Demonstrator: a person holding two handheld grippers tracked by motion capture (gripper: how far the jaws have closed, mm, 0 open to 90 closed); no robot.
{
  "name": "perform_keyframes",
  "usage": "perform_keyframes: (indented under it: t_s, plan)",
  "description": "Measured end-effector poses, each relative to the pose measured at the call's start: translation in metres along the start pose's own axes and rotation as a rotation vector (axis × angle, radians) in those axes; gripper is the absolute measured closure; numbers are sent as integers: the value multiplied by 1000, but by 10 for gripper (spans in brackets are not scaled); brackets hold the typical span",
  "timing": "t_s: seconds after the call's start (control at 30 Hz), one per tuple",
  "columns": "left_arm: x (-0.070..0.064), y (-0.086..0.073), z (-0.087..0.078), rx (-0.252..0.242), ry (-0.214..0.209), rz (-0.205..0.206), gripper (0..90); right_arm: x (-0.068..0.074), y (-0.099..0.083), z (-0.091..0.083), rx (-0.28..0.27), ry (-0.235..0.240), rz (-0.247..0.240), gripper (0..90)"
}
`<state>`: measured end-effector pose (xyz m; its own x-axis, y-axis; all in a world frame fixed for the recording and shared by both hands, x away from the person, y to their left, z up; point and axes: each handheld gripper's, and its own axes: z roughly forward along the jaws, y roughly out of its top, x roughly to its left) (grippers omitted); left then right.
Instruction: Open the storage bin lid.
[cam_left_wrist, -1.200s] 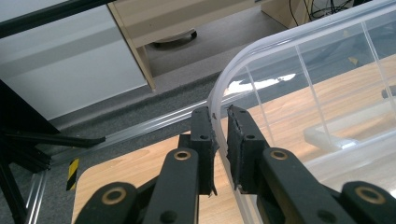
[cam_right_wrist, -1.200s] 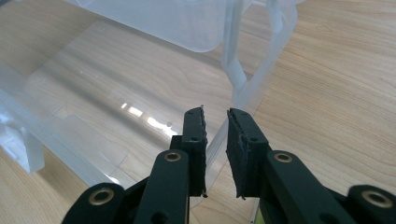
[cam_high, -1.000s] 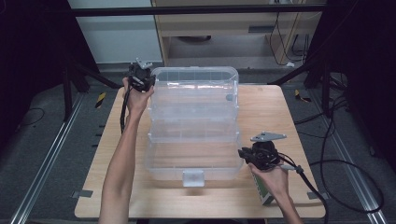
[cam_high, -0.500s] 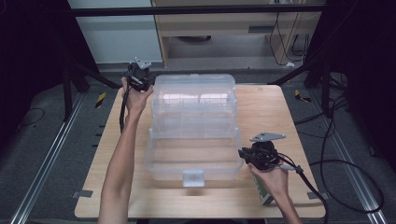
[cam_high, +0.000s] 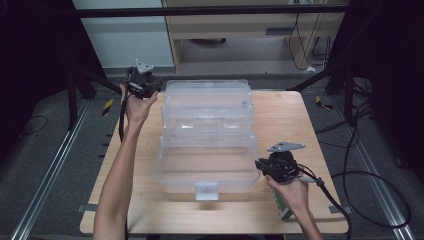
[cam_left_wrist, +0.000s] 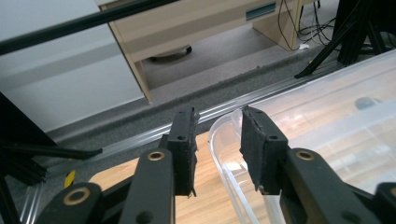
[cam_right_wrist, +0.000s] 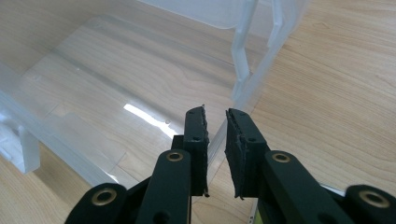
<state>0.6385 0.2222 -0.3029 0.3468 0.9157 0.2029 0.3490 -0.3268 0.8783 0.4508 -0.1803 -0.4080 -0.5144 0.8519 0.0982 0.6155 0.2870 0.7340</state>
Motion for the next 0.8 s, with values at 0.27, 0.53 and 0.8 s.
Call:
perform_keyframes:
  t_s: [0.27, 0.53, 0.8]
  plan:
    - [-5, -9, -41, -29, -47, 9, 590, 0, 0, 0, -1, 1, -3, 785]
    - [-6, -25, -82, -71, -81, -11, 563, -1, 0, 0, 1, 6, -7, 782]
    - [-15, -52, -111, -83, -101, -7, 543, -1, 0, 0, 1, 7, -6, 781]
